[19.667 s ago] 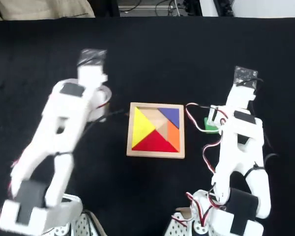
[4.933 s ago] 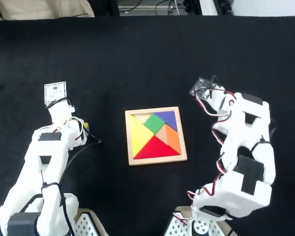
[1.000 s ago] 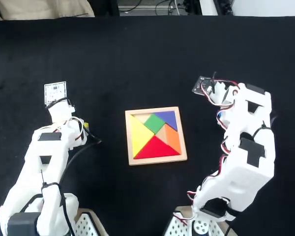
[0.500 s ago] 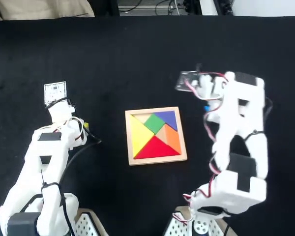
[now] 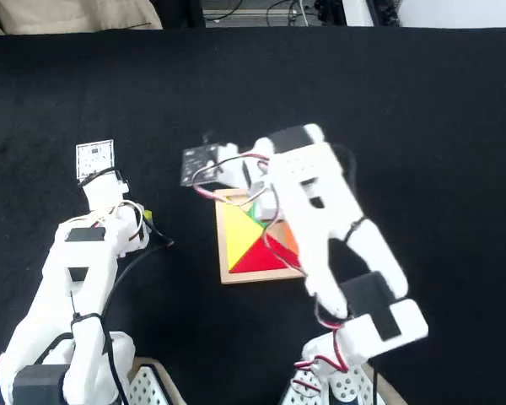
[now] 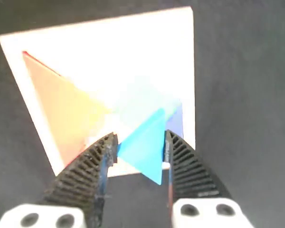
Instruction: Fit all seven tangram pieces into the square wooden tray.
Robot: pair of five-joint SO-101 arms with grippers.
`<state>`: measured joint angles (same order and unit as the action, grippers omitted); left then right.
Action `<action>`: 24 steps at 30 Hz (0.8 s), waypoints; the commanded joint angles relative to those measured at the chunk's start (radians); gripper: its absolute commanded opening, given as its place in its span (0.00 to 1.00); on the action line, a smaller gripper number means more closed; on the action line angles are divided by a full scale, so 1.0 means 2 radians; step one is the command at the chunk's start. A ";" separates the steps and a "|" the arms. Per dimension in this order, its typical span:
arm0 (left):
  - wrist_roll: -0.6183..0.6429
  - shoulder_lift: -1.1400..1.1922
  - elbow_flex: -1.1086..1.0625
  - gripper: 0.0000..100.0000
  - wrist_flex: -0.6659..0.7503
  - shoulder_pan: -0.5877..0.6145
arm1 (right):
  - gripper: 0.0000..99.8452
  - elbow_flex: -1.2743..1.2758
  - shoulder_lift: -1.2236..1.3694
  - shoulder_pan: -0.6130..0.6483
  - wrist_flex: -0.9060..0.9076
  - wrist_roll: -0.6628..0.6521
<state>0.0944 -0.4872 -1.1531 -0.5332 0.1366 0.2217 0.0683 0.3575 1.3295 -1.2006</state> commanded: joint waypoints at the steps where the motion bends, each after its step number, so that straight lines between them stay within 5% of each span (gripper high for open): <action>1: 0.003 0.001 0.019 0.19 0.009 0.000 | 0.11 -0.024 0.025 0.020 -0.038 0.008; 24: 0.003 0.001 0.020 0.19 0.009 0.000 | 0.11 -0.098 0.134 0.029 -0.051 0.022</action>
<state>0.0944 -0.4872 -1.1531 -0.5332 0.1366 0.0744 0.3429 0.3959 1.2405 -1.1715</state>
